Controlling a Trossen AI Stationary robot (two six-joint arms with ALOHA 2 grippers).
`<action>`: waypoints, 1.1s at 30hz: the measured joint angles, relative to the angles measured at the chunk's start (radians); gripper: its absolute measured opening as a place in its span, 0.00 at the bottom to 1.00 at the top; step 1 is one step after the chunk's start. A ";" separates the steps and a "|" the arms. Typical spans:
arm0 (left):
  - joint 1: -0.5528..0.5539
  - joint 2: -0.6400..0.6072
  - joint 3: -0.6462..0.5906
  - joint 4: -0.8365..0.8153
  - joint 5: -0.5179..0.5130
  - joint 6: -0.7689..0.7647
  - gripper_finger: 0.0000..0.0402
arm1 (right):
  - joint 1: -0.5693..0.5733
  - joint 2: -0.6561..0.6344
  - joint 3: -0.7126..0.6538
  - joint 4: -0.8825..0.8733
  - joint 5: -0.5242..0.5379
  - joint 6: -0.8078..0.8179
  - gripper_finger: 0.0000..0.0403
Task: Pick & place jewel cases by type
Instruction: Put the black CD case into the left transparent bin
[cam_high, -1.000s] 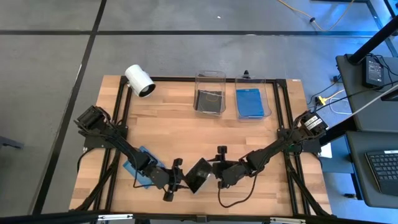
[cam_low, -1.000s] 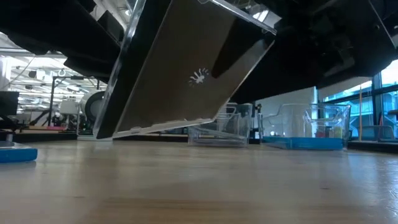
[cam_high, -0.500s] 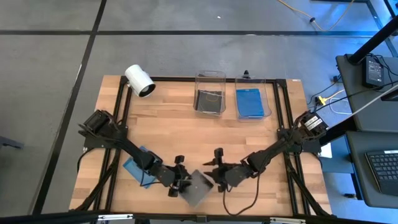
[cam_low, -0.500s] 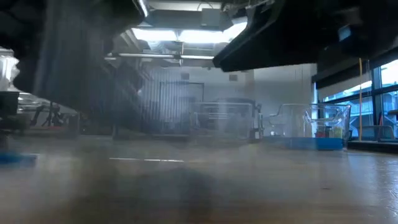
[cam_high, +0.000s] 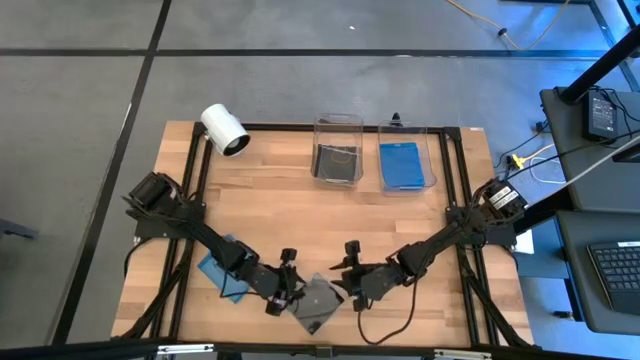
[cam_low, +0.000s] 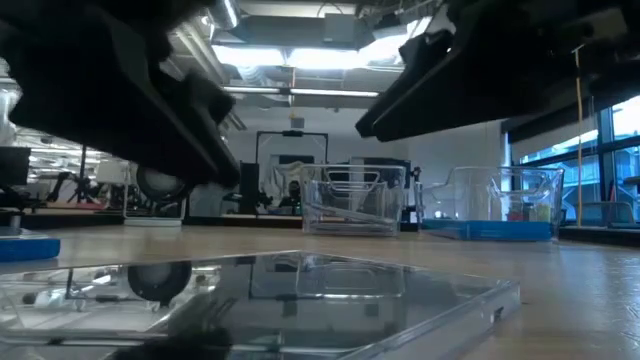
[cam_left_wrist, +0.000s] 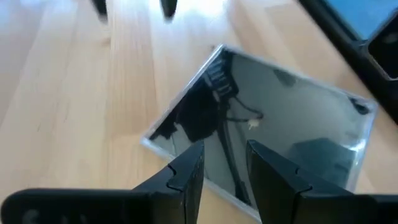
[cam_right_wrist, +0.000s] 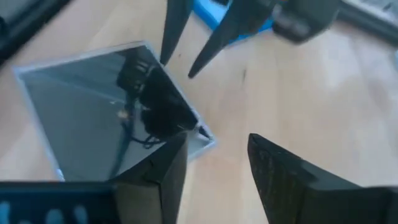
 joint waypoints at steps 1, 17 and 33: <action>-0.006 -0.007 0.000 0.002 -0.004 0.018 0.29 | -0.005 0.000 0.000 -0.001 -0.025 0.026 0.43; -0.028 -0.012 0.000 0.051 -0.087 -0.038 0.30 | -0.013 0.001 -0.001 0.006 -0.183 0.174 0.43; -0.030 -0.001 0.000 0.057 -0.035 -0.150 0.67 | 0.095 0.001 -0.001 0.001 -0.054 0.308 0.43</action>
